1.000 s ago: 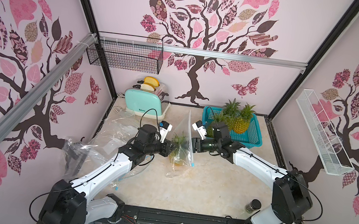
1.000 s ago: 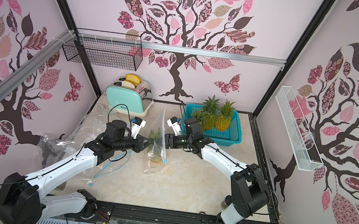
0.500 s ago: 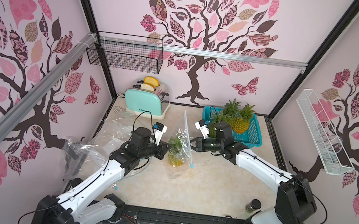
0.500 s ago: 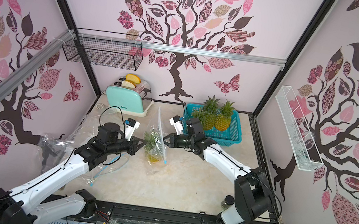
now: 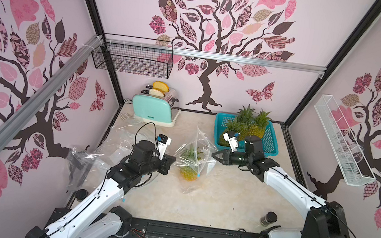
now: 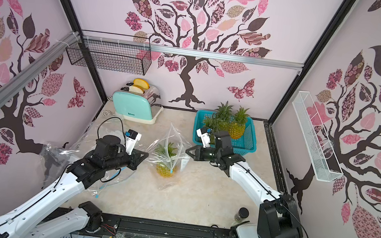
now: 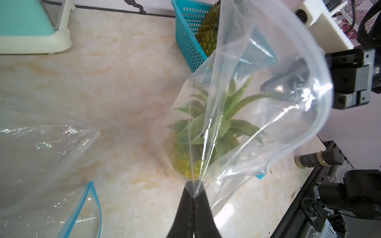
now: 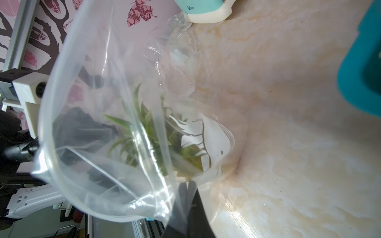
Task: Open the zip-top bag and take out the pineapple
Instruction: Open the zipper of the food storage bag at the center of the board.
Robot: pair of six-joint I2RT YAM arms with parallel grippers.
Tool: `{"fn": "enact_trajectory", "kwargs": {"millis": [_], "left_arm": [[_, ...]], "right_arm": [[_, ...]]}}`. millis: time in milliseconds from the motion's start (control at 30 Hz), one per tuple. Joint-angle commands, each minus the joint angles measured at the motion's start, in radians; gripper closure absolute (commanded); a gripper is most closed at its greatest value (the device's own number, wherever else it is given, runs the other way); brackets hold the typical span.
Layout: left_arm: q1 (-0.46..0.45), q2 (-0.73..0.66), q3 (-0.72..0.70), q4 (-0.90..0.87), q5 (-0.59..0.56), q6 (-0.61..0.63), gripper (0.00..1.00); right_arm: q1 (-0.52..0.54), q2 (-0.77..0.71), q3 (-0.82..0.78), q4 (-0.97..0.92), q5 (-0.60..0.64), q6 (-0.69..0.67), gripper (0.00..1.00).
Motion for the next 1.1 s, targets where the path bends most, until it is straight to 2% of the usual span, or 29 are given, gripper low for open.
{"fn": "enact_trajectory", "kwargs": {"millis": [0, 300, 467, 533, 733, 933, 1067], "left_arm": [[0.009, -0.057, 0.003, -0.047, -0.106, 0.001, 1.00], [0.009, -0.191, -0.106, -0.015, -0.186, -0.107, 1.00], [0.009, -0.225, -0.174, 0.064, -0.156, -0.159, 1.00], [0.009, -0.227, -0.197, 0.101, -0.120, -0.168, 1.00], [0.007, -0.235, -0.259, 0.216, -0.014, -0.204, 1.00], [0.001, -0.279, -0.294, 0.279, 0.084, -0.215, 1.00], [-0.015, -0.286, -0.326, 0.328, 0.112, -0.236, 1.00]], "right_arm": [[-0.064, -0.049, -0.019, 0.002, 0.006, -0.028, 1.00], [-0.103, -0.094, -0.060, -0.005, -0.013, -0.055, 1.00], [-0.103, -0.090, -0.065, 0.001, -0.096, -0.054, 1.00], [-0.102, -0.089, -0.060, -0.018, -0.110, -0.066, 0.96], [-0.100, -0.098, 0.002, -0.193, -0.104, -0.155, 0.72], [-0.074, -0.177, 0.105, -0.311, -0.005, -0.163, 0.66], [0.042, -0.214, 0.222, -0.384, 0.139, -0.174, 0.61]]}}
